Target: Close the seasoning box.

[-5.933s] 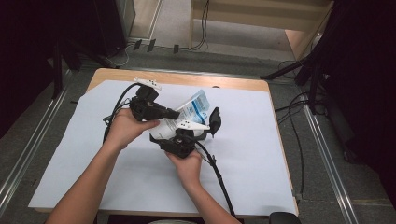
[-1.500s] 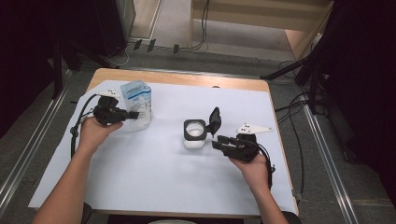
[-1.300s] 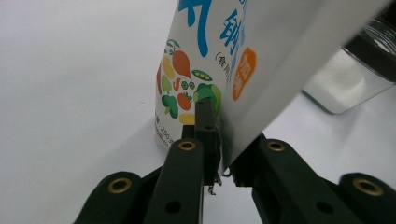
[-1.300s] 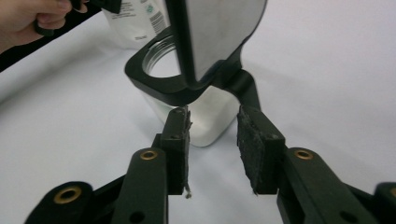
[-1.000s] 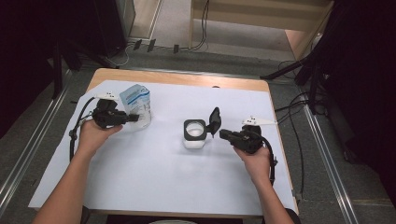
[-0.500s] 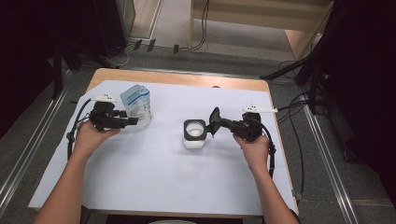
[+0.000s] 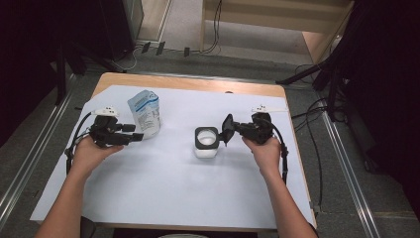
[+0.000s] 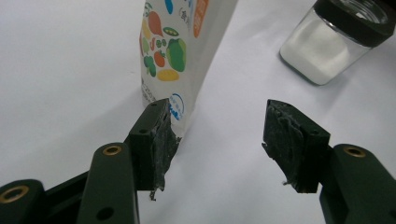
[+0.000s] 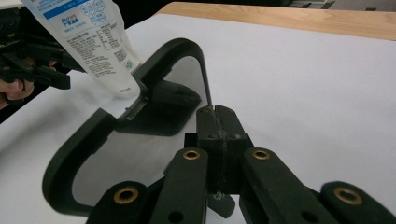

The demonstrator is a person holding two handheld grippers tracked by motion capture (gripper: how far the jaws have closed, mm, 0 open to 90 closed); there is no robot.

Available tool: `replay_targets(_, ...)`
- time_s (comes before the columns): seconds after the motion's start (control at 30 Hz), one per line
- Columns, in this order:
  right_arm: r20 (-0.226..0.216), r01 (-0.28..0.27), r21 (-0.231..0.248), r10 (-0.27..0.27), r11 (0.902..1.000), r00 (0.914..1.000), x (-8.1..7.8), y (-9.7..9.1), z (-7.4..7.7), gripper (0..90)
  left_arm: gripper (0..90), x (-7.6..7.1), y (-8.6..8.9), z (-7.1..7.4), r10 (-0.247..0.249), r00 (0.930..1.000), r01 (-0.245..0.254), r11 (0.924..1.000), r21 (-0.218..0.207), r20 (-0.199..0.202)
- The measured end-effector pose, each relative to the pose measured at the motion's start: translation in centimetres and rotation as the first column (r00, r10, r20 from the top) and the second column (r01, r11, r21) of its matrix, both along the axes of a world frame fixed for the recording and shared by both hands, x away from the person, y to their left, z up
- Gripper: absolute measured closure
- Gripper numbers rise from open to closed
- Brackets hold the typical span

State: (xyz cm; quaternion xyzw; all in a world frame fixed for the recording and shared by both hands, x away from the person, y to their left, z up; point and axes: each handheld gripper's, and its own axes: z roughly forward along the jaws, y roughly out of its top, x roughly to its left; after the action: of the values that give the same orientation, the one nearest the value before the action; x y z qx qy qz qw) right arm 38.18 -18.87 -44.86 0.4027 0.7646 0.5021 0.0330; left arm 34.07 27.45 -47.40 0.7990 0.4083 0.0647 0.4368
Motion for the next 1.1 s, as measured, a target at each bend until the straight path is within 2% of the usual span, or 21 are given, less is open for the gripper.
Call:
replay_targets(0.2, 0.009, 0.004, -0.008, -0.004, 1.0, 1.0, -0.2, 0.1, 0.0, 90.0, 41.7, -0.1, 0.5, 0.2, 0.011, 0.9998, -0.011, 0.9998, -0.018, 0.018)
replay_targets(0.4, 0.017, 0.002, -0.011, -0.002, 0.9999, 0.9998, -0.5, 0.2, 0.2, 90.0, 42.0, -0.1, 0.4, 0.2, 0.009, 0.9995, -0.008, 0.9999, -0.015, 0.03)
replay_targets(0.6, 0.033, -0.005, -0.004, 0.005, 1.0, 0.9994, -0.8, 0.4, 0.5, 90.0, 42.1, -0.1, 0.3, 0.2, 0.002, 0.9995, -0.001, 0.9999, -0.01, 0.03)
replay_targets(1.1, 0.036, -0.028, 0.003, 0.028, 0.9996, 0.999, -1.2, 1.3, 0.5, 90.0, 42.2, -0.1, 0.5, 0.2, 0.006, 0.9994, -0.006, 0.9997, -0.022, 0.033)
